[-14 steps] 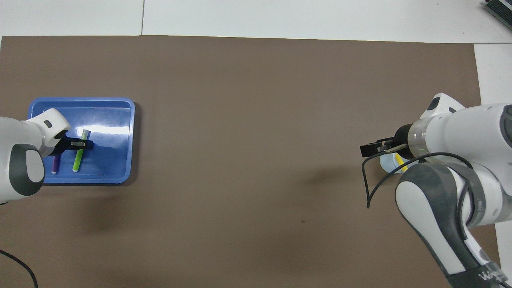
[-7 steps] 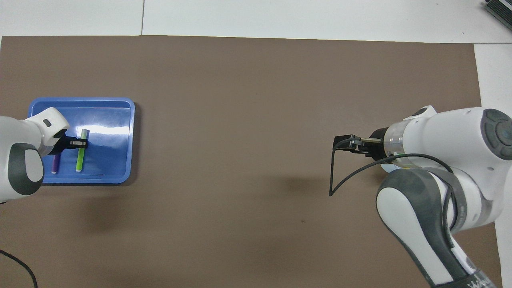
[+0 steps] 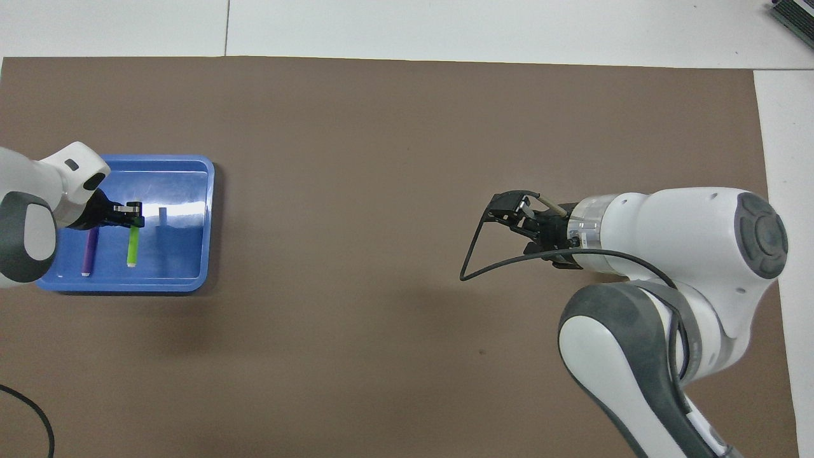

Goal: Transfer and insert pens with both arms
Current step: 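Lift the green pen toward the right gripper while the right gripper approaches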

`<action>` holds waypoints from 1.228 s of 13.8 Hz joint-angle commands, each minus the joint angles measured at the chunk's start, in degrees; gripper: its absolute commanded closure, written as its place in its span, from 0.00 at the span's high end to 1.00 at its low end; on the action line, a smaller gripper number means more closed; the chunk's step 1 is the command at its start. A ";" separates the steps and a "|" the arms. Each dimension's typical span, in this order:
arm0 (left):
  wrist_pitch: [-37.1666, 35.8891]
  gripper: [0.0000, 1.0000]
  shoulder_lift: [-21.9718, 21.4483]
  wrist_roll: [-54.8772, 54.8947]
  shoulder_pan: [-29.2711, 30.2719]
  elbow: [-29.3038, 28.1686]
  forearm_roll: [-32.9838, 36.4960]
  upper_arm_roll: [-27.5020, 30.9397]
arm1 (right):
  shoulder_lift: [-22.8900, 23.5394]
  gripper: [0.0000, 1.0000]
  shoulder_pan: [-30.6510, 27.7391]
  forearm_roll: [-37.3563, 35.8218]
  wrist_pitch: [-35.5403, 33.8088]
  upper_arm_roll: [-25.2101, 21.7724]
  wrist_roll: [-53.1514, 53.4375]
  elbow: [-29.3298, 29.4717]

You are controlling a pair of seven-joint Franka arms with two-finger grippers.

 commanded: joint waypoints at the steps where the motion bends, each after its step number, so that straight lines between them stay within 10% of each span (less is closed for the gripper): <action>1: -4.52 0.00 -0.81 -6.75 -1.80 2.40 0.21 0.21 | 0.79 1.00 0.39 4.98 3.16 0.07 3.39 -0.17; 17: -6.65 0.00 -12.40 -66.95 -11.74 -0.22 -27.19 0.12 | 3.78 1.00 11.81 15.80 23.20 0.07 9.02 -0.43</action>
